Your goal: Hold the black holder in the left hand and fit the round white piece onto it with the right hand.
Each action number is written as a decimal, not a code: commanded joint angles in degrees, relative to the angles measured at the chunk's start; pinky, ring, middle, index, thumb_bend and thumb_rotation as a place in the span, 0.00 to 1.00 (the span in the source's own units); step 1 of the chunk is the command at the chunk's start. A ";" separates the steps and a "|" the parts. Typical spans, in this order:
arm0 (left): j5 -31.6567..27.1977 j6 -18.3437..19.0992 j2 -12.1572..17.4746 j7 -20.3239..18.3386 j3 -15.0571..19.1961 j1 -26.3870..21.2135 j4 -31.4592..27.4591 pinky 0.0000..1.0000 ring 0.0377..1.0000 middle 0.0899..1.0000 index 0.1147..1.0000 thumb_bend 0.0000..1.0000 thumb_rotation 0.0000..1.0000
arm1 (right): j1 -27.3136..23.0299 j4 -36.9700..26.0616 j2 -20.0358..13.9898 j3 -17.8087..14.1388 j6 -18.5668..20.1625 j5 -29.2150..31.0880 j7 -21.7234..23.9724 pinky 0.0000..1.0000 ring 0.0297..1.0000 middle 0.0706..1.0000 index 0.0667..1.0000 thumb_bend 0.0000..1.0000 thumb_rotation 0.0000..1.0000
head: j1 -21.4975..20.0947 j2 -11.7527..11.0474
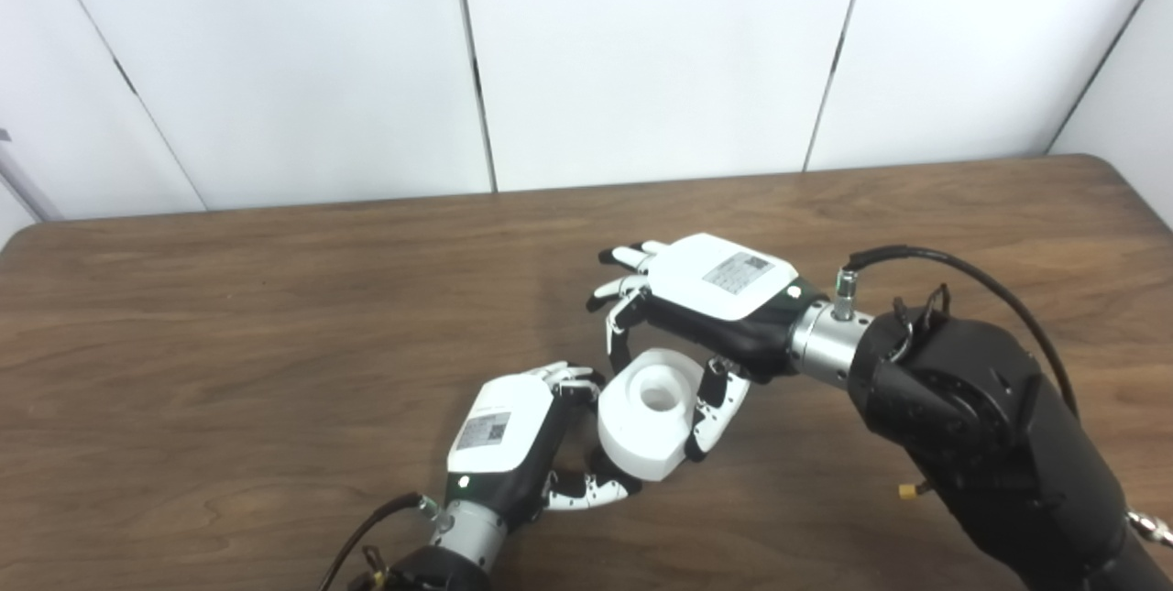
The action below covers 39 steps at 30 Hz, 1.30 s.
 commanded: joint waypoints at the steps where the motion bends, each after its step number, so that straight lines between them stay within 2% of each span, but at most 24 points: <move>1: 0.04 3.53 0.81 -4.19 -0.34 1.97 2.16 0.84 0.86 0.78 0.42 0.52 0.05 | -0.36 0.55 -0.11 -0.12 -0.75 -0.79 -0.59 0.99 0.99 0.85 0.44 0.53 0.14 | -0.15 0.14; 31: 0.02 4.05 0.99 -4.89 -0.46 2.04 1.29 0.84 0.86 0.78 0.42 0.52 0.05 | 0.11 1.91 -0.58 -0.64 -0.92 -0.98 -0.96 0.98 1.00 0.84 0.44 0.53 0.14 | -0.65 0.45; 38: -0.09 4.09 0.93 -4.90 -0.42 1.91 1.52 0.83 0.86 0.78 0.42 0.52 0.05 | 0.20 2.34 -0.67 -0.77 -1.22 -0.41 -1.31 0.94 0.99 0.85 0.45 0.53 0.14 | -0.61 0.36; 39: -0.13 4.08 0.93 -4.89 -0.41 1.91 1.51 0.83 0.86 0.78 0.42 0.52 0.05 | 0.10 2.29 -0.66 -0.80 -1.03 -0.44 -1.10 0.94 1.00 0.86 0.47 0.62 0.16 | -0.61 0.36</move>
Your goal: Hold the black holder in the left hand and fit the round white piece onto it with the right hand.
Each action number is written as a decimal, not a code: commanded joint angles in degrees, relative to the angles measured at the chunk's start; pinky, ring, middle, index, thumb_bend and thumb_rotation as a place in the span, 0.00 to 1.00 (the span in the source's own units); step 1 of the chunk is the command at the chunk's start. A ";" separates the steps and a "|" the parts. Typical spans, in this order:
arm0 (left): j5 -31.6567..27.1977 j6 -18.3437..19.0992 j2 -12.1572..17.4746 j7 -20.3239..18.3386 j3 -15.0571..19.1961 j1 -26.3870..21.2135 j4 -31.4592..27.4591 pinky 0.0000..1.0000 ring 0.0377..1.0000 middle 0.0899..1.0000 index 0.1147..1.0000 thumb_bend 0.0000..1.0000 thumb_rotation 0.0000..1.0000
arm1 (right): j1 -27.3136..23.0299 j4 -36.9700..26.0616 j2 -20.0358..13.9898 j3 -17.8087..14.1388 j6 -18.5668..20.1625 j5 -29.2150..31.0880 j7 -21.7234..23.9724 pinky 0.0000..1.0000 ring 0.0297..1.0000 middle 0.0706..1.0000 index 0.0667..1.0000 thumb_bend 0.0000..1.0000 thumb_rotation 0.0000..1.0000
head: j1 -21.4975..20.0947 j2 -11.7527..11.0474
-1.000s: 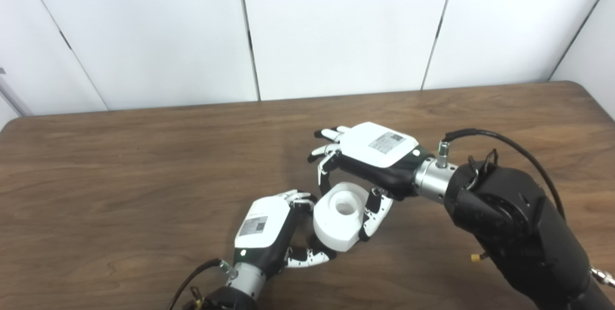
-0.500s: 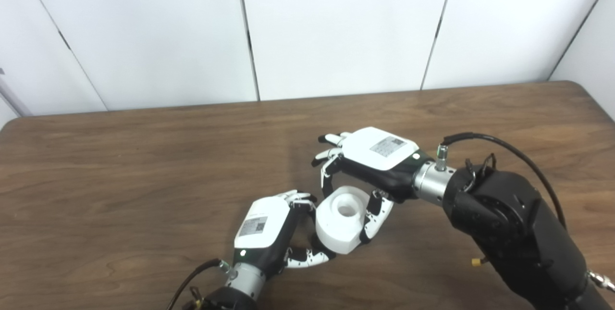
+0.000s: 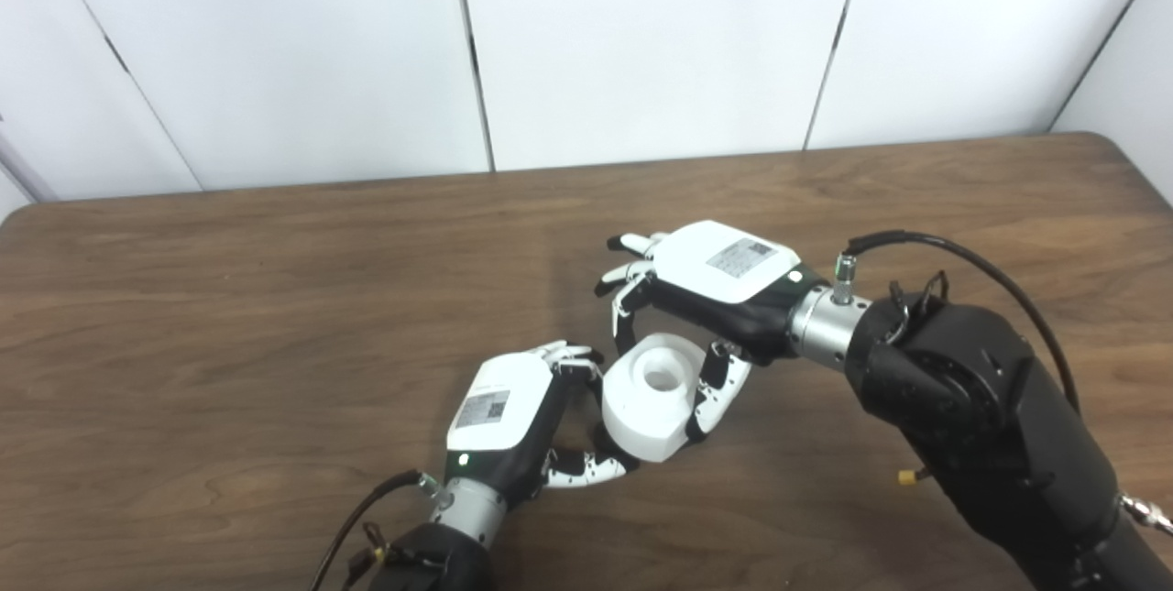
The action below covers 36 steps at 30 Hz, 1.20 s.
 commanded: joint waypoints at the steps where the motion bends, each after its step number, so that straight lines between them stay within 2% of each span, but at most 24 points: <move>1: -0.25 3.31 0.88 -4.16 -0.26 1.97 2.21 0.83 0.86 0.78 0.42 0.52 0.05 | -1.15 0.23 -0.79 -0.50 -0.55 -0.10 -0.14 0.95 1.00 0.86 0.52 0.84 0.20 | -0.10 -0.05; 2: -0.30 3.30 0.84 -4.05 -0.22 1.98 2.26 0.83 0.86 0.78 0.42 0.52 0.05 | -1.30 0.19 -0.79 -0.54 -0.40 0.00 0.06 0.95 1.00 0.86 0.52 0.88 0.21 | -0.10 -0.05; 3: -0.34 3.30 0.81 -3.99 -0.19 1.99 2.29 0.83 0.86 0.78 0.42 0.52 0.05 | -1.39 0.17 -0.80 -0.56 -0.32 0.10 0.18 0.95 1.00 0.86 0.54 0.95 0.25 | -0.10 -0.05; 6: -0.40 3.26 0.81 -3.93 -0.15 1.90 2.49 0.83 0.86 0.78 0.42 0.52 0.05 | -1.90 0.17 -0.98 -0.54 0.02 0.29 1.02 0.98 1.00 0.86 0.56 1.00 0.29 | -0.17 -0.16; 23: -0.40 3.10 0.74 -3.55 -0.21 1.49 3.64 0.83 0.86 0.78 0.42 0.52 0.05 | -3.88 -0.65 -1.46 -1.00 0.08 -0.67 5.28 1.00 1.00 0.90 0.63 1.00 0.36 | -0.03 -0.68; 36: -0.77 3.01 0.66 -2.86 -0.34 1.04 4.95 0.84 0.86 0.78 0.42 0.52 0.05 | -5.24 -1.71 -2.02 -3.37 -0.25 1.56 4.25 1.00 1.00 0.89 0.63 1.00 0.37 | 0.15 -1.26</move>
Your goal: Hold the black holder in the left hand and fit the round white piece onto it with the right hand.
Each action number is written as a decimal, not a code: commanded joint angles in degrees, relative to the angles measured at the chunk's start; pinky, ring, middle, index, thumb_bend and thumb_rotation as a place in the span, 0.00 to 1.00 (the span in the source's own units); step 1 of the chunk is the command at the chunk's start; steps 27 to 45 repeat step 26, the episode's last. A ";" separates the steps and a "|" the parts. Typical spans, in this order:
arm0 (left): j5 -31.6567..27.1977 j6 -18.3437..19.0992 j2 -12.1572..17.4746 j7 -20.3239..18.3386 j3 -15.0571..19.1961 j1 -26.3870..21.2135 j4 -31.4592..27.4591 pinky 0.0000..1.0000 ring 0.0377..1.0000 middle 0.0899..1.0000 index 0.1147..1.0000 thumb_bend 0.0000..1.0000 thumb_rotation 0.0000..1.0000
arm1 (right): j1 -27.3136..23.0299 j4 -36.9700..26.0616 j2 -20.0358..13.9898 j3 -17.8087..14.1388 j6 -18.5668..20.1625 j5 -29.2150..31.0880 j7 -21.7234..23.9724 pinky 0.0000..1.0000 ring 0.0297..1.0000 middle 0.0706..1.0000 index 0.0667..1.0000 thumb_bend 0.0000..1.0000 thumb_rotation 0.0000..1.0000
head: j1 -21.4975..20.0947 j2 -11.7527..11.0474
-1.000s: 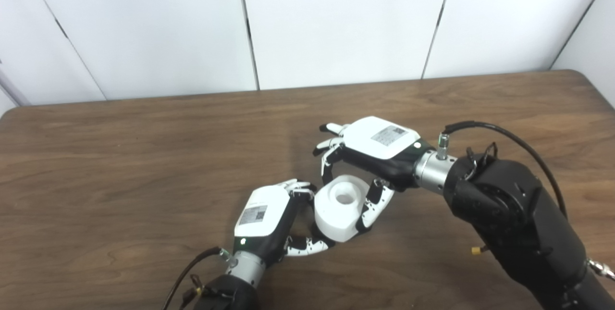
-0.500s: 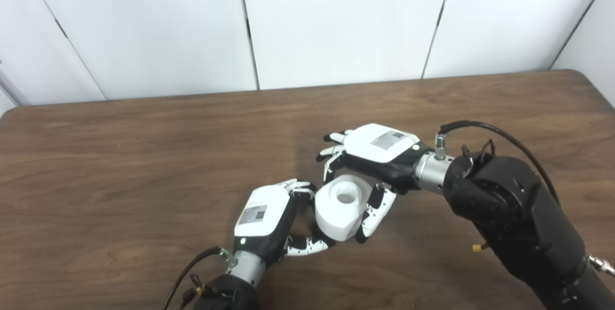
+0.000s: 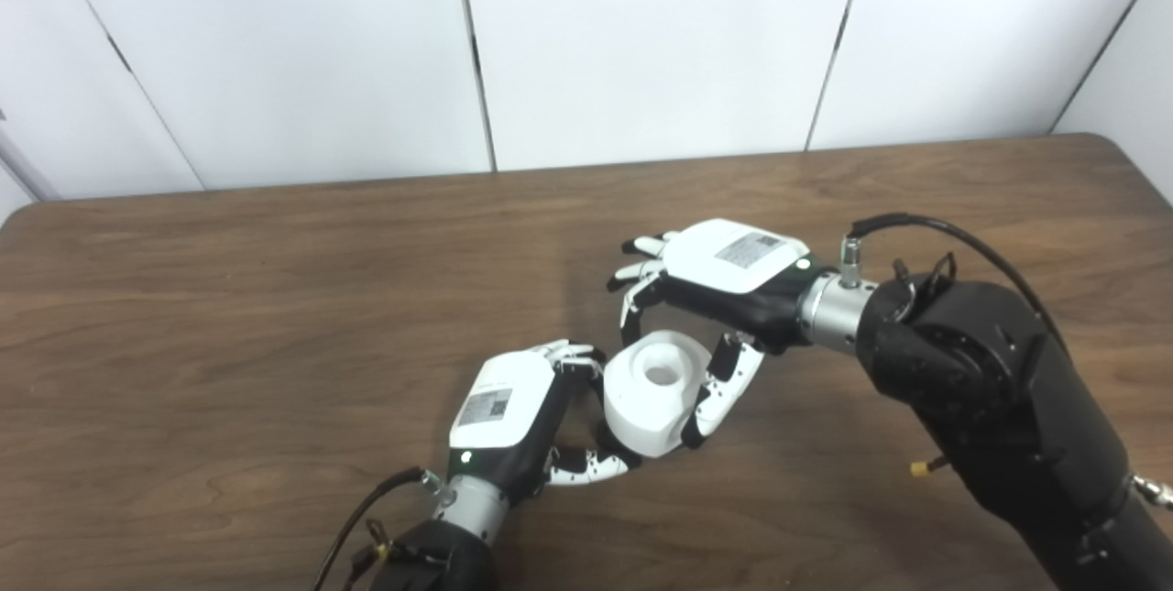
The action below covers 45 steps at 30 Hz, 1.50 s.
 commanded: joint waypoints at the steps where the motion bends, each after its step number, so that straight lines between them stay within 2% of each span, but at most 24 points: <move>1: -0.42 3.04 0.69 -3.34 -0.22 1.70 4.02 0.84 0.86 0.79 0.42 0.52 0.05 | -3.13 -2.36 -0.57 -1.34 -0.35 0.27 -1.25 1.00 1.00 0.89 0.63 1.00 0.37 | -0.03 -0.01; 8: -0.44 2.90 0.88 -3.19 -0.36 1.59 4.37 0.84 0.86 0.78 0.42 0.52 0.05 | -5.74 -4.64 -1.63 -2.47 2.48 1.32 2.18 1.00 1.00 0.90 0.65 1.00 0.37 | 0.07 -0.10; 15: -0.55 3.21 0.95 -3.59 -0.49 1.55 4.25 0.85 0.87 0.78 0.42 0.51 0.05 | -9.69 -6.95 -3.74 -4.15 6.82 3.31 6.62 1.00 1.00 0.93 0.70 1.00 0.43 | 0.08 -0.24; 21: -0.59 3.08 1.05 -3.38 -0.57 1.33 4.79 0.85 0.87 0.78 0.42 0.51 0.05 | -9.80 -6.67 -4.55 -4.48 7.12 3.82 5.80 1.00 1.00 0.93 0.71 1.00 0.42 | 0.14 -0.50; 26: -0.44 3.22 1.02 -3.45 -0.62 1.26 4.77 0.85 0.87 0.78 0.42 0.51 0.05 | -10.95 -7.67 -5.61 -4.90 9.37 4.28 7.57 1.00 1.00 0.95 0.73 1.00 0.45 | 0.18 -0.52; 45: -0.44 3.22 1.02 -3.45 -0.62 1.26 4.77 0.85 0.87 0.78 0.42 0.51 0.05 | -10.95 -7.67 -5.61 -4.90 9.37 4.28 7.57 1.00 1.00 0.95 0.73 1.00 0.45 | 0.18 -0.52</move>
